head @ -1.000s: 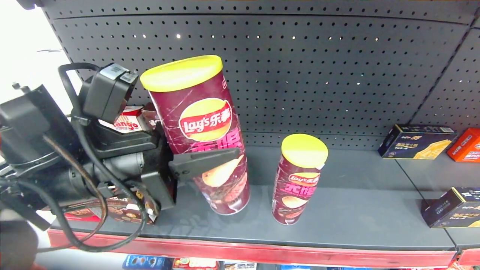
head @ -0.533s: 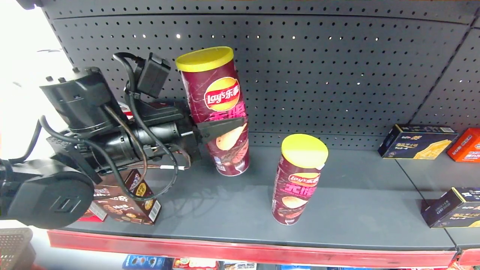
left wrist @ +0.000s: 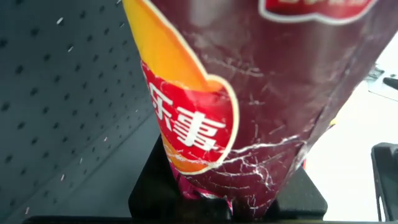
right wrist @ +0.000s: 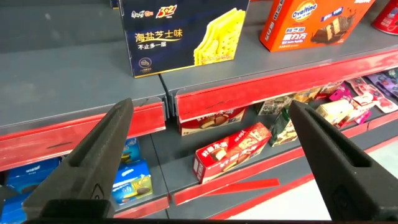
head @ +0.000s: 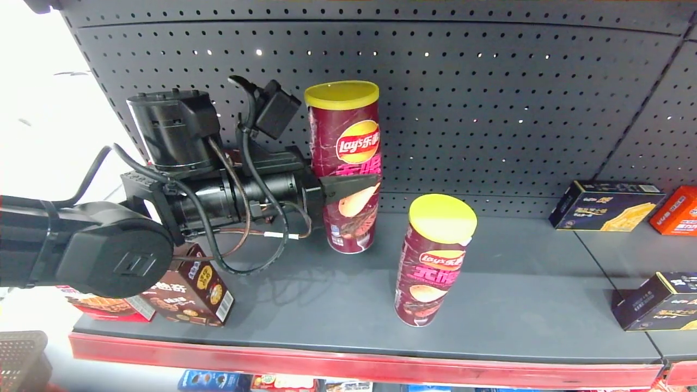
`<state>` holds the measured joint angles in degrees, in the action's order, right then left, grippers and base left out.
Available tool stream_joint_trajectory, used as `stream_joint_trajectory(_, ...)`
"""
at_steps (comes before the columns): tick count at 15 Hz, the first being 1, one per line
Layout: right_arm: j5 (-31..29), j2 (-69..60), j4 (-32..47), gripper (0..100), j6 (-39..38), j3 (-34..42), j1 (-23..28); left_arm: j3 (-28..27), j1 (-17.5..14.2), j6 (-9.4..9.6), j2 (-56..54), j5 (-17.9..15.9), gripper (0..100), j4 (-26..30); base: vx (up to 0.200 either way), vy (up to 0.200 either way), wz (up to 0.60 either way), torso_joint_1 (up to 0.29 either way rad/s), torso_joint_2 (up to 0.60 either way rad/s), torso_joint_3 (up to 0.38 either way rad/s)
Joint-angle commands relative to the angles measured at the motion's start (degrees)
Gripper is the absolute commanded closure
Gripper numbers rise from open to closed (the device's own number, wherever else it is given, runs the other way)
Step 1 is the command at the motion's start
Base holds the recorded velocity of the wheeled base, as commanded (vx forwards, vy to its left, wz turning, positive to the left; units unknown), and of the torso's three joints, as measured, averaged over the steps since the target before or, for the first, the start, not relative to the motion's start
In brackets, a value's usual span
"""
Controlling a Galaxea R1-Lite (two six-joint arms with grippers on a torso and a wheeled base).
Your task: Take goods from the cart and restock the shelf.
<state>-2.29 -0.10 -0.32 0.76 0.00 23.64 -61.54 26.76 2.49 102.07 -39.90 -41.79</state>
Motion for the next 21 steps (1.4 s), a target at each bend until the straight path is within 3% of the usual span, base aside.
stream_joint_trajectory(1,0.01,0.1,-0.03,0,0.04,0.0,0.01,-0.86,0.22,0.15,1.02,-2.38,100,0.04,0.0,0.0,0.0,0.0,0.0,0.0)
stream_joint_trajectory(4,0.01,0.1,-0.03,0,0.04,0.0,0.01,-2.45,-0.48,0.15,3.05,-10.9,100,-0.05,0.0,0.0,0.0,0.0,0.0,0.0)
stream_joint_trajectory(9,0.01,0.1,-0.03,0,0.04,0.0,0.01,-9.74,-2.5,1.03,9.73,-11.16,100,-0.05,0.0,0.0,0.0,0.0,0.0,0.0)
stream_joint_trajectory(18,0.01,0.1,-0.03,0,0.04,0.0,0.01,-18.79,-1.89,1.12,18.87,-11.43,100,0.13,0.0,0.0,0.0,0.0,0.0,0.0)
stream_joint_trajectory(21,0.01,0.1,-0.03,0,0.04,0.0,0.01,-22.92,-1.97,1.12,20.45,-11.34,100,4.7,0.0,0.0,0.0,0.0,0.0,0.0)
